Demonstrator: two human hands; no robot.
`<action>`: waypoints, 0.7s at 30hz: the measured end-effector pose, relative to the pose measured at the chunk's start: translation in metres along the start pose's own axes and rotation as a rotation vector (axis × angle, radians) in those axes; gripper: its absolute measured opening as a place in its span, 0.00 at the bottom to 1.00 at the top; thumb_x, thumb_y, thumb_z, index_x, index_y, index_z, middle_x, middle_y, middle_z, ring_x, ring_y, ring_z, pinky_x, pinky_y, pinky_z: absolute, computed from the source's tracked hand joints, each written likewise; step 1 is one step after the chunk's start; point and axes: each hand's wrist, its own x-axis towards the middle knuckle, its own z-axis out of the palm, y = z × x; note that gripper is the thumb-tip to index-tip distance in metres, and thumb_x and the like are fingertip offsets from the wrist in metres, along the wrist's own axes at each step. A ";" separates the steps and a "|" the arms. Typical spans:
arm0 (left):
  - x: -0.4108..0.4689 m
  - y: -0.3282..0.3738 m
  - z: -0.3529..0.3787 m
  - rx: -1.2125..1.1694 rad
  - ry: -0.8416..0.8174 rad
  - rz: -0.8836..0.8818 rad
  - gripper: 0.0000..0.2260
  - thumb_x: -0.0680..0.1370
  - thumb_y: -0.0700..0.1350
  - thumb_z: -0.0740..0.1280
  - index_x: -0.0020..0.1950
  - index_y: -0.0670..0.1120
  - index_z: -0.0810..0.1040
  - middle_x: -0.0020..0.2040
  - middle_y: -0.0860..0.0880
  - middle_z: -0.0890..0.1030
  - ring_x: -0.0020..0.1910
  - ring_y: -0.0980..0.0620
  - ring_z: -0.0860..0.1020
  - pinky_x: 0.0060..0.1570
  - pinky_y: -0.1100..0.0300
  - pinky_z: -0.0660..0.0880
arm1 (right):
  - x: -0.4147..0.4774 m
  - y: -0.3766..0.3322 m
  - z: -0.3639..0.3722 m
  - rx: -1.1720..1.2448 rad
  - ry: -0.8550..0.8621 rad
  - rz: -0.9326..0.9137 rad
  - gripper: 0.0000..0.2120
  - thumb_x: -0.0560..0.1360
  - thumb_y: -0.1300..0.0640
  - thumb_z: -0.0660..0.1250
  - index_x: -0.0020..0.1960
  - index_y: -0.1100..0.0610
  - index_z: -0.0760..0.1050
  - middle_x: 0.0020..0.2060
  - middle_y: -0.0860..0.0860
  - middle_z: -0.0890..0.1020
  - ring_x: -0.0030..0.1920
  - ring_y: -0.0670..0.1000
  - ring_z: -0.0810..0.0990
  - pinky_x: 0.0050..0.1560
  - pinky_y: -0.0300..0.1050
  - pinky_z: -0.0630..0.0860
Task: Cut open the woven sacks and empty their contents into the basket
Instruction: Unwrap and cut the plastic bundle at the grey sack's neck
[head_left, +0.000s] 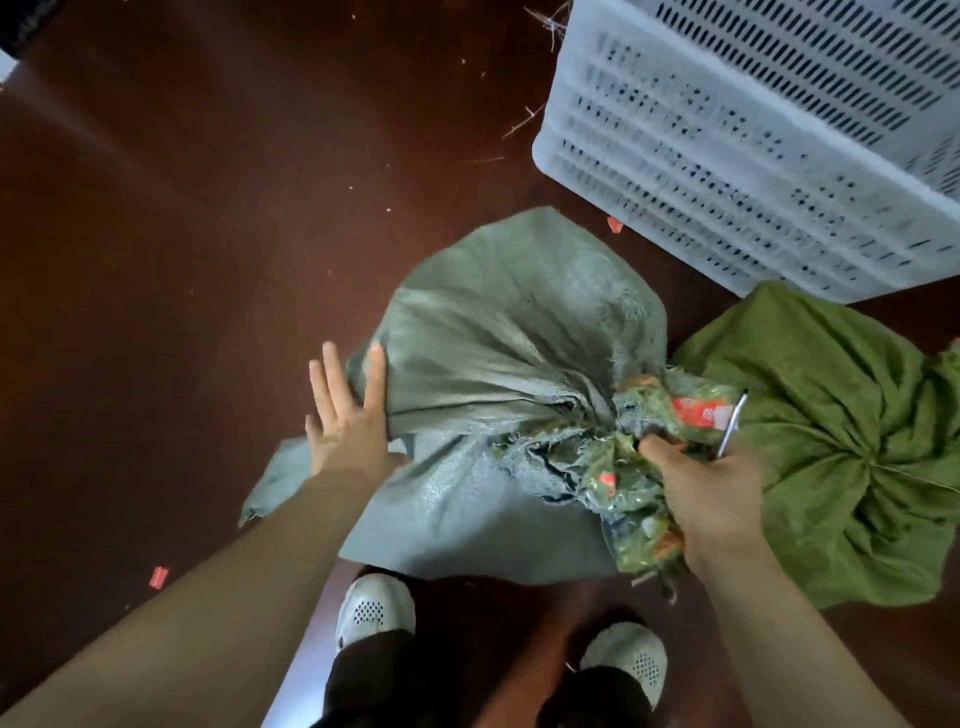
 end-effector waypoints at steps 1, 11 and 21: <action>0.010 0.003 0.002 -0.082 0.005 -0.009 0.55 0.69 0.51 0.76 0.74 0.61 0.31 0.77 0.43 0.34 0.77 0.40 0.40 0.70 0.38 0.60 | 0.005 0.007 0.002 -0.017 -0.002 0.002 0.09 0.68 0.69 0.72 0.37 0.56 0.76 0.28 0.47 0.76 0.28 0.46 0.72 0.23 0.31 0.70; 0.005 -0.010 -0.042 -0.313 0.113 0.041 0.18 0.74 0.33 0.61 0.61 0.44 0.78 0.48 0.42 0.81 0.50 0.40 0.79 0.46 0.57 0.72 | -0.004 0.009 0.017 -0.557 -0.061 -0.113 0.08 0.69 0.53 0.70 0.42 0.57 0.76 0.33 0.53 0.80 0.37 0.58 0.80 0.40 0.48 0.77; -0.085 0.072 -0.088 -0.505 -0.019 0.320 0.07 0.70 0.34 0.63 0.32 0.40 0.71 0.34 0.39 0.78 0.37 0.42 0.76 0.33 0.57 0.63 | -0.058 -0.061 0.048 -0.291 -0.528 0.252 0.59 0.48 0.18 0.63 0.71 0.48 0.63 0.58 0.49 0.74 0.49 0.49 0.73 0.48 0.43 0.69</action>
